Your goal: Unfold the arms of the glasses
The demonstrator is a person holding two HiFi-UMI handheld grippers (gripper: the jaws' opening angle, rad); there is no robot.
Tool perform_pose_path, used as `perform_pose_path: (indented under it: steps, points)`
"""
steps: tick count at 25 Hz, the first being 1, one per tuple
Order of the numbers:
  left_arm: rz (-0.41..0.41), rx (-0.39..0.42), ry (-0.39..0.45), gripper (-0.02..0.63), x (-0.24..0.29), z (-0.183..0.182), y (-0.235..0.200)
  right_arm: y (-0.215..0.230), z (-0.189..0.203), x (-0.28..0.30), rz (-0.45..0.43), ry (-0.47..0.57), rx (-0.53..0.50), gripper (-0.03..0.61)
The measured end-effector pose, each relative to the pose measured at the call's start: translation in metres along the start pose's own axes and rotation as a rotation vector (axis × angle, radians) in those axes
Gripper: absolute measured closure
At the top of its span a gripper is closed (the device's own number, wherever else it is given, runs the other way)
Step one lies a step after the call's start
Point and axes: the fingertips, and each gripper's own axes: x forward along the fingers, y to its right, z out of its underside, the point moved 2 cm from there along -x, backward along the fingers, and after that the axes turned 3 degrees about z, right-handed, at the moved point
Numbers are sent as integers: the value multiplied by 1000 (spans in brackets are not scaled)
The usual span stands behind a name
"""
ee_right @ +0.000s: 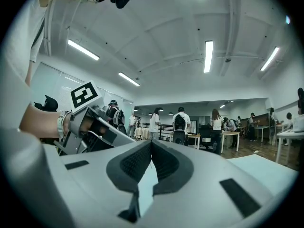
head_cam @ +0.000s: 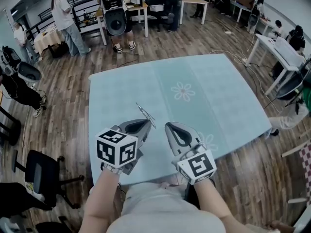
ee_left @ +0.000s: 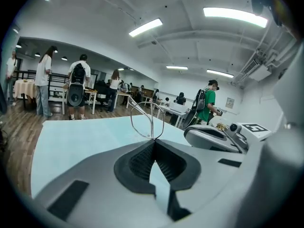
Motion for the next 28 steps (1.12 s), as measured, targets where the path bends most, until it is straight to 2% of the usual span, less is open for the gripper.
perform_pose_path:
  steps: [3, 9, 13, 18, 25, 28]
  points:
    - [42, -48, -46, 607, -1, 3, -2, 2, 1, -1, -1, -4, 4, 571]
    - [151, -199, -103, 607, -3, 5, -8, 1, 4, 2, -11, -16, 14, 571]
    - [191, -223, -156, 606, 0, 13, -4, 0, 7, 4, -30, -38, 10, 571]
    - [270, -245, -246, 607, 3, 21, 5, 2, 11, 8, -86, -118, 44, 571]
    - [345, -276, -345, 607, 1, 33, 12, 2, 13, 9, -132, -177, -63, 571]
    - [399, -323, -365, 606, 0, 35, 17, 1, 18, 4, -178, -182, -130, 571]
